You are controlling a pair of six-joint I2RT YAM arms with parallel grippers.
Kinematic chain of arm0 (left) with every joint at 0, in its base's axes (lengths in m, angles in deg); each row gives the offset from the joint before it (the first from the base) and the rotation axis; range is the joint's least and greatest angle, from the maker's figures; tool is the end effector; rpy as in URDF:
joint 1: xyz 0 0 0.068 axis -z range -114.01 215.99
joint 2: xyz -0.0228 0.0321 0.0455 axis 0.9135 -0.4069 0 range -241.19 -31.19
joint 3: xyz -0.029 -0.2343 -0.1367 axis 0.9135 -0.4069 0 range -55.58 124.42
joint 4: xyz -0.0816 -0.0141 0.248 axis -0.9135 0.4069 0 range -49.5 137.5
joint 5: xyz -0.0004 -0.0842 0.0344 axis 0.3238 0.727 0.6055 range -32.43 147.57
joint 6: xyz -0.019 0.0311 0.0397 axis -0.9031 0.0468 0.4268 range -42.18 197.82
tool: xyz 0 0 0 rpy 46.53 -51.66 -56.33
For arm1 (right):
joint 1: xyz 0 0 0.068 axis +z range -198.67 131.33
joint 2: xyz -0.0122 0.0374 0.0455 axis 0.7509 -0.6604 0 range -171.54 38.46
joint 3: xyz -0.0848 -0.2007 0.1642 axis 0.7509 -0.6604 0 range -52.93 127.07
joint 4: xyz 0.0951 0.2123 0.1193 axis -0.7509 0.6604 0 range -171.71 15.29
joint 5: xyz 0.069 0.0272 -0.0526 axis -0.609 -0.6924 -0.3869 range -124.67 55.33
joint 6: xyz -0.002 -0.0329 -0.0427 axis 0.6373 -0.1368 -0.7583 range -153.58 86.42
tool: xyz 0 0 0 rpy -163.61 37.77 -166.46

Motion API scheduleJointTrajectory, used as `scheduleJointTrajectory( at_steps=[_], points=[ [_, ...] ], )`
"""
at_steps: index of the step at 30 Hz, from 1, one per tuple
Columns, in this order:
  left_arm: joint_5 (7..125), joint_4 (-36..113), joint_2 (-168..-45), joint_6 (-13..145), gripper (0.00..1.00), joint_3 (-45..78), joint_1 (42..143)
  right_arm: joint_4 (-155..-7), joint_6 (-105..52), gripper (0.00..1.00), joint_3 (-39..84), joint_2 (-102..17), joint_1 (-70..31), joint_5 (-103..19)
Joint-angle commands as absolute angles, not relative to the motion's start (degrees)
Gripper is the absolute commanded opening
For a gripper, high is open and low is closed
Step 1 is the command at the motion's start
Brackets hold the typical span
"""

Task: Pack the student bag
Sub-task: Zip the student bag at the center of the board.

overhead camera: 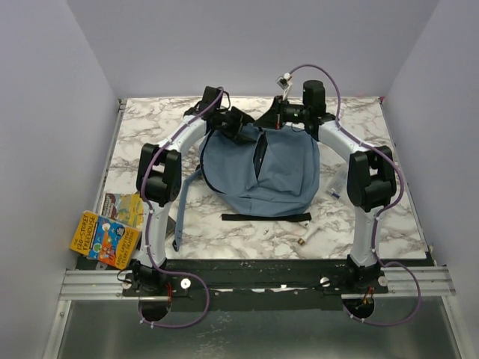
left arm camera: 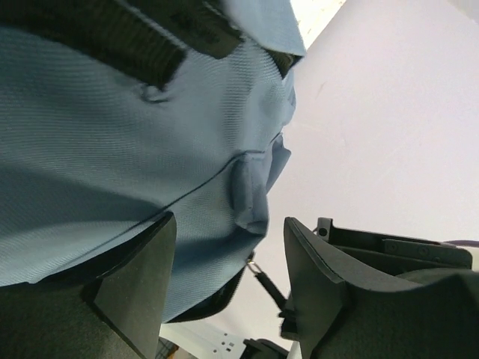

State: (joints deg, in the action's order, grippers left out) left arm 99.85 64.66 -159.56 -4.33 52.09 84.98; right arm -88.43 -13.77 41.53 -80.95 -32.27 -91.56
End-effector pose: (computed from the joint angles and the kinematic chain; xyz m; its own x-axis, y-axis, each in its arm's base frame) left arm 0.4701 -0.1871 0.2192 -0.7763 -0.5080 0.3734 -0.5663 0.3017 -0.7670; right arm 0.4577 0.1657 0.2653 -0.5932 0.0184 -0.8048 -0.7615 0.3116 0.5684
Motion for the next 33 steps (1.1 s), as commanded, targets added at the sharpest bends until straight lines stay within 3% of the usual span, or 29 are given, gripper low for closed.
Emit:
scheduleJointTrajectory(
  at_steps=[1,6,10,13,16,22,27,33],
  points=[
    [99.7,72.3,-160.8,-6.5,0.61,58.5,85.4,-91.3,-14.7,0.01,45.9,-81.7,-31.2,-97.3],
    [96.3,73.3,-162.9,-4.8,0.53,61.0,85.5,-85.0,-18.5,0.01,51.0,-84.7,-30.1,-97.4],
    [94.1,73.2,-163.4,-3.9,0.31,60.3,85.5,-84.4,-19.3,0.01,51.2,-84.8,-29.6,-96.4],
    [93.0,72.2,-164.5,-3.2,0.25,60.9,85.2,-82.3,-20.0,0.01,52.5,-85.5,-29.3,-96.2],
    [91.1,69.5,-164.4,-3.7,0.00,60.1,84.7,-82.2,-20.6,0.01,50.6,-84.2,-28.8,-95.5],
    [86.5,59.4,-160.9,-7.1,0.00,54.0,82.9,-79.5,-18.6,0.01,45.7,-80.1,-27.9,-87.6],
    [85.1,57.7,-161.1,-7.3,0.00,55.2,81.3,-88.4,-12.2,0.01,30.2,-71.1,-26.9,-84.4],
    [85.5,57.7,-162.4,-7.4,0.00,56.4,79.9,-90.7,-6.1,0.01,19.9,-62.3,-25.8,-80.1]
  ],
)
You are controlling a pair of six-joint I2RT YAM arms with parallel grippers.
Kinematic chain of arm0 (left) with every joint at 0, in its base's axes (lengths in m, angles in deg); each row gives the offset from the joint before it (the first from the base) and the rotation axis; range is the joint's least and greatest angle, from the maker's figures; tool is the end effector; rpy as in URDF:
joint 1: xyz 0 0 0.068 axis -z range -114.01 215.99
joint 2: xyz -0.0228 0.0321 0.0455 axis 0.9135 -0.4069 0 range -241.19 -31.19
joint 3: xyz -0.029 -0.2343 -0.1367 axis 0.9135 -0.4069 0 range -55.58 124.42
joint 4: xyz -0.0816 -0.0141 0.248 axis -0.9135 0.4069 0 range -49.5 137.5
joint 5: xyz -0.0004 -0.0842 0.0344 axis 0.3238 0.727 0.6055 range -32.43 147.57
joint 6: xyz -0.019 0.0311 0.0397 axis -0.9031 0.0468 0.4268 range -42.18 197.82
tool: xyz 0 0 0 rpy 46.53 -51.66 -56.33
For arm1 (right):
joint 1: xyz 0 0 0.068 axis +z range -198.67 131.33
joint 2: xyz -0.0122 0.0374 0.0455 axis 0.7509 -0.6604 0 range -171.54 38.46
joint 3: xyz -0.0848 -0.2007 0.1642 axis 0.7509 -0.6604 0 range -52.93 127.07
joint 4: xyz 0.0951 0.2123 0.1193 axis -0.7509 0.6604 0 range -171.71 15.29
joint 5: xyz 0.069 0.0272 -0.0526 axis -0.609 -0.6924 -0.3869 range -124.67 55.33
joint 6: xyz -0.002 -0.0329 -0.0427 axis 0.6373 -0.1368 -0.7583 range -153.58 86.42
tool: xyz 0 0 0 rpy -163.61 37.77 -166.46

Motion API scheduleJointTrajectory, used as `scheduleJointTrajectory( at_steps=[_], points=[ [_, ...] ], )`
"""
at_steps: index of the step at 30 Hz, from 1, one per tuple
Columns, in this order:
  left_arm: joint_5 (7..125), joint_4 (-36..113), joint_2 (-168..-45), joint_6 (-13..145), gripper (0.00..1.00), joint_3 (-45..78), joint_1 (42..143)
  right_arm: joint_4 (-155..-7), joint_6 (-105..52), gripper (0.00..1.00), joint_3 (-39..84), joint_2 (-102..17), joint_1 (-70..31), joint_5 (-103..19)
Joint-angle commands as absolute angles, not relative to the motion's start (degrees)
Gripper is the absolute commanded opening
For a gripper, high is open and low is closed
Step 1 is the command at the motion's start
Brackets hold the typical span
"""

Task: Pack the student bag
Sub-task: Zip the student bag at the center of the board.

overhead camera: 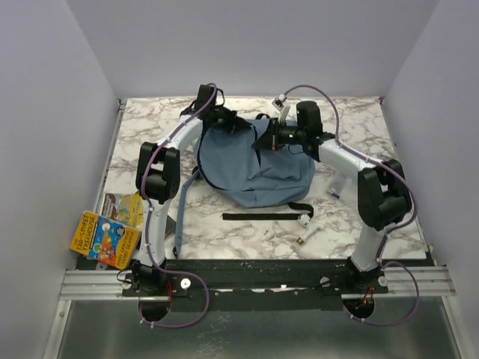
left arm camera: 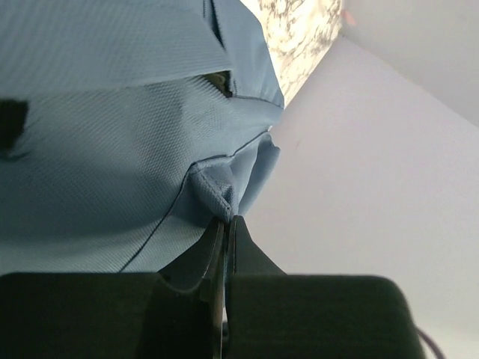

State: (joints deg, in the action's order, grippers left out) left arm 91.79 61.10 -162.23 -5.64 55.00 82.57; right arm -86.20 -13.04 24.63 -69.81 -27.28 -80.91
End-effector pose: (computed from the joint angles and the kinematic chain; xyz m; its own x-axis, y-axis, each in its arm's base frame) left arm 0.4945 -0.1681 0.2152 -0.7099 -0.6458 0.2812 -0.5523 0.2627 -0.7912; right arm 0.3934 0.1817 0.2471 -0.6854 -0.0078 -0.7282 -0.6568 0.4383 0.6135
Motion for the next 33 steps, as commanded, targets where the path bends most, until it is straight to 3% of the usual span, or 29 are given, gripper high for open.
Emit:
scheduleJointTrajectory(
  at_steps=[1,9,14,19,21,25,27,31,33],
  points=[
    [85.4,57.7,-162.2,-7.7,0.00,56.1,79.7,-91.8,-4.7,0.01,17.4,-60.7,-25.7,-79.7],
    [85.4,57.7,-161.0,-6.8,0.00,56.3,79.5,-96.2,-3.5,0.01,0.1,-54.5,-25.7,-77.3],
    [87.3,57.5,-160.8,-5.7,0.00,55.5,79.7,-94.9,-2.4,0.01,-1.2,-53.6,-25.7,-76.7],
    [90.4,54.6,-160.0,-2.3,0.01,55.0,79.8,-84.4,-7.3,0.01,2.7,-53.3,-25.6,-70.2],
    [92.3,53.8,-158.9,-0.7,0.21,54.6,79.8,-80.3,-8.4,0.04,4.6,-53.9,-25.7,-68.2],
    [94.8,48.2,-151.7,0.9,0.58,47.4,80.7,-78.9,-8.4,0.22,5.5,-53.1,-25.7,-67.3],
    [95.7,45.5,-147.2,2.0,0.67,43.7,80.9,-78.2,-8.3,0.29,6.0,-52.9,-25.7,-66.9],
    [100.3,45.3,-140.4,6.6,0.73,41.4,80.9,-75.4,-8.9,0.41,8.5,-52.4,-25.6,-64.5],
    [103.4,45.6,-137.0,8.9,0.89,40.0,80.7,-74.3,-9.1,0.46,9.3,-51.8,-25.6,-62.5]
  ],
)
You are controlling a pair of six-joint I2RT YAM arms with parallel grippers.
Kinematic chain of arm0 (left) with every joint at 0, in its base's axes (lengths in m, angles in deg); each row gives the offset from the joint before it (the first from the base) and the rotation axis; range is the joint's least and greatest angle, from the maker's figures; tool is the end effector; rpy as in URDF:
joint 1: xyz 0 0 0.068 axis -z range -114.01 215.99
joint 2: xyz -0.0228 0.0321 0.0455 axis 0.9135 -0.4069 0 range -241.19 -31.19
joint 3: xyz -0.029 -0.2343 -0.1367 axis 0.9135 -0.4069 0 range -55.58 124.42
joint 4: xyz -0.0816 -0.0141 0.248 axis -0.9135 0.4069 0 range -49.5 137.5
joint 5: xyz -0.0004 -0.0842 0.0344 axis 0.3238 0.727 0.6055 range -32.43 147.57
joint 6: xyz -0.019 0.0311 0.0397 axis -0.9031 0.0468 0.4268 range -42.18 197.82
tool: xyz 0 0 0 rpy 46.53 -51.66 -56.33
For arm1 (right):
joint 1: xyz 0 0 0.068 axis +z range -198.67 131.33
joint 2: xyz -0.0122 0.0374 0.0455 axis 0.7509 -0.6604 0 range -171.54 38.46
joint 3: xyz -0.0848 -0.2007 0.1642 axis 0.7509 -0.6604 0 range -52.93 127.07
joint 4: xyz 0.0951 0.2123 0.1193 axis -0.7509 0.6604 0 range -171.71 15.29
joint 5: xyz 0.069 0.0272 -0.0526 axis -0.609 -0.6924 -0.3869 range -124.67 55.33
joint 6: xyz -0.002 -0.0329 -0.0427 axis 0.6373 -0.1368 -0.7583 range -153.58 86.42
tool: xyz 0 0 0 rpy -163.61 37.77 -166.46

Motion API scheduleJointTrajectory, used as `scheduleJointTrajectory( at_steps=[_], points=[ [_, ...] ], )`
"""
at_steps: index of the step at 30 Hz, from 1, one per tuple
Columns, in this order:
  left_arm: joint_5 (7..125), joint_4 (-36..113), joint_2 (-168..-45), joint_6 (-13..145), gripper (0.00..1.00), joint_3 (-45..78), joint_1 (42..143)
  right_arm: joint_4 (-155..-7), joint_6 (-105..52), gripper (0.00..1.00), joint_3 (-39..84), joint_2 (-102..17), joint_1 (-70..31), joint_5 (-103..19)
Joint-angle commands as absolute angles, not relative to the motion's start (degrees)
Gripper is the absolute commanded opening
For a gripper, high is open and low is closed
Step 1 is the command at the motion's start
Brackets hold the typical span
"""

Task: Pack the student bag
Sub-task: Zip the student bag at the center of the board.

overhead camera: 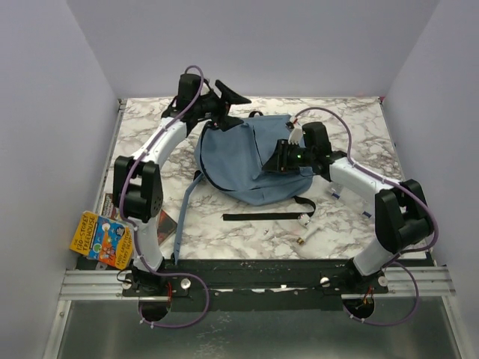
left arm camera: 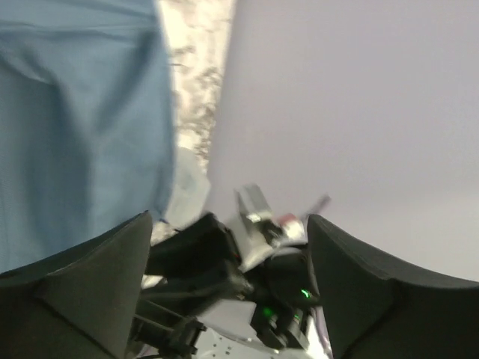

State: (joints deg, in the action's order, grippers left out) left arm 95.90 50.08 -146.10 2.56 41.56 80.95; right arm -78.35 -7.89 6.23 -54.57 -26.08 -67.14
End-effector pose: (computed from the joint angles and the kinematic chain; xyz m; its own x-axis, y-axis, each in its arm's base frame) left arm 0.4517 -0.1436 0.2884 -0.8235 -0.5652 0.0496 -0.2424 0.2713 -0.9315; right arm 0.3192 0.1535 0.2274 -0.8149 0.0571 -0.5768 -0.4056 0.6547 0.6378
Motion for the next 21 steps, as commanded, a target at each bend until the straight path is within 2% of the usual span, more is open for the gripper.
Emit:
scheduleJointTrajectory(
  at_steps=[1,6,8,14,18,21],
  points=[
    [104.8,45.6,-135.3,9.7,0.98,38.3,80.4,-73.1,-9.2,0.47,10.0,-51.7,-25.5,-61.5],
    [105.6,46.2,-123.2,14.6,0.99,25.4,78.3,-71.8,-3.6,0.52,9.0,-49.5,-25.5,-58.5],
    [104.7,52.0,-119.1,20.1,0.99,22.4,77.1,-74.4,-0.4,0.54,5.5,-47.2,-25.5,-59.6],
    [90.1,76.7,-110.1,41.4,0.98,20.1,74.5,-72.9,0.4,0.60,-0.9,-43.3,-25.5,-57.0],
    [79.5,78.2,-104.3,43.7,0.97,10.7,70.9,-72.7,-0.3,0.62,-4.6,-41.8,-25.5,-54.5],
    [78.3,77.4,-104.2,41.9,0.90,6.4,69.4,-74.4,1.4,0.63,-8.7,-39.3,-25.5,-50.9]
  ],
)
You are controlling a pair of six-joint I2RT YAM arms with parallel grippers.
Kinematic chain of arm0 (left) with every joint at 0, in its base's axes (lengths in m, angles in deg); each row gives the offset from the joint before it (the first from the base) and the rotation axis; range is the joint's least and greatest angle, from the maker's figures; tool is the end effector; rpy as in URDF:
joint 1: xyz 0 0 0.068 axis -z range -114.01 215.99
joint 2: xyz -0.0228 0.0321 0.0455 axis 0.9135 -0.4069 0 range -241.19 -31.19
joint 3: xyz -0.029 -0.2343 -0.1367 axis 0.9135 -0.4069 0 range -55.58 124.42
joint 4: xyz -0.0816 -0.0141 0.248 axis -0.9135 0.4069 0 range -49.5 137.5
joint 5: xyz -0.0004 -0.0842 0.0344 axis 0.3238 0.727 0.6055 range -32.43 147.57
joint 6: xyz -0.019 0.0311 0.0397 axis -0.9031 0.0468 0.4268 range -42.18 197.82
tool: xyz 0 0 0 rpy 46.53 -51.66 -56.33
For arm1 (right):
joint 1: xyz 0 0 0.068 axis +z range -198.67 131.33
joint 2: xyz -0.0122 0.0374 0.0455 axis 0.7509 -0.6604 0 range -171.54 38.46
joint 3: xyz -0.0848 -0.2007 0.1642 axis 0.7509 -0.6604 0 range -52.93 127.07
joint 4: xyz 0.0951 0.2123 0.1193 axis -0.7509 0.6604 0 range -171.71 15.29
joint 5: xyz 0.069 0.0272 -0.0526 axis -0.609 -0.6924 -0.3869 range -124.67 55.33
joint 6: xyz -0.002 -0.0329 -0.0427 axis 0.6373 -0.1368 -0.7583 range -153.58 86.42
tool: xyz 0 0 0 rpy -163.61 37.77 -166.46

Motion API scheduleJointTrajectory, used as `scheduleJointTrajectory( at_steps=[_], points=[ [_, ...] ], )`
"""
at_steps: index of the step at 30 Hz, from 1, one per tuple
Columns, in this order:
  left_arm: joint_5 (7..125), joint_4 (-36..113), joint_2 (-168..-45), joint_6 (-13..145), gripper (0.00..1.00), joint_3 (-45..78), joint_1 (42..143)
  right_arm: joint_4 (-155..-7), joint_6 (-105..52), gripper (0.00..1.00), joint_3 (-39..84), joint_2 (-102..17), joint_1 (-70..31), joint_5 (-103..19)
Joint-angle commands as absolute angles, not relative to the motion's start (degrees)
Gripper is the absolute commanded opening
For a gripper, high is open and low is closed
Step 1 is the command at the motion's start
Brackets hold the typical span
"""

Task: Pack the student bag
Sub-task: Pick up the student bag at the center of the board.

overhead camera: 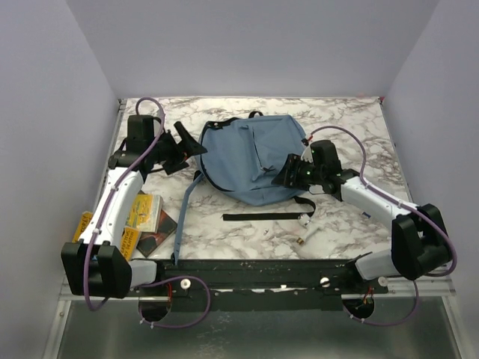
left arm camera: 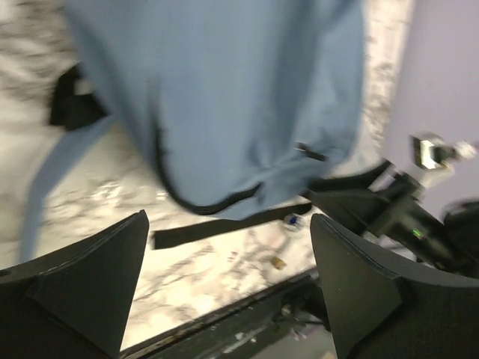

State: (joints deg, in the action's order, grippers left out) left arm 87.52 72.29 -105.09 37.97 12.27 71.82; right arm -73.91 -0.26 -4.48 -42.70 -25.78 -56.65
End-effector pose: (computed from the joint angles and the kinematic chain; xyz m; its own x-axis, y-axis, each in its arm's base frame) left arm 0.2764 -0.0461 0.3366 -0.7763 -0.4788 -0.4099 -0.0224 0.6709 -0.7412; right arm 0.2706 0.1287 0.2229 -0.8421 0.1974 -0.5018 -0.1917 0.7602 0.6208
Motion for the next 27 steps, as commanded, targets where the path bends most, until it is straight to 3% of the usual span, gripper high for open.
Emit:
scheduleJointTrajectory(
  at_steps=[1,7,15,19,22,24,25,27],
  points=[
    [79.1,76.5,-105.0,41.4,0.88,5.5,69.3,-74.9,1.7,0.63,-10.0,-38.4,-25.5,-49.7],
    [84.0,69.8,-112.1,38.0,0.83,3.9,70.5,-76.7,3.3,0.68,-15.5,-34.5,-25.5,-43.9],
    [81.6,68.4,-119.1,36.9,0.48,6.1,72.9,-86.0,5.7,0.69,-15.3,-42.4,-25.6,-50.3],
    [82.6,68.0,-121.6,37.0,0.38,8.7,73.6,-88.8,5.6,0.69,-14.1,-46.2,-25.7,-50.3],
    [83.7,68.1,-123.4,36.8,0.15,12.2,74.4,-88.8,4.7,0.69,-10.2,-49.6,-26.0,-50.6],
    [83.9,68.3,-123.5,36.8,0.10,15.2,74.5,-88.4,3.6,0.69,-7.2,-51.9,-26.0,-50.6],
    [83.5,69.2,-123.6,37.3,0.00,17.5,74.6,-87.6,2.9,0.69,-5.4,-52.9,-26.1,-50.0],
    [82.5,72.2,-124.0,38.2,0.00,23.2,74.5,-86.2,1.5,0.69,-2.5,-54.5,-26.2,-48.1]
  ],
)
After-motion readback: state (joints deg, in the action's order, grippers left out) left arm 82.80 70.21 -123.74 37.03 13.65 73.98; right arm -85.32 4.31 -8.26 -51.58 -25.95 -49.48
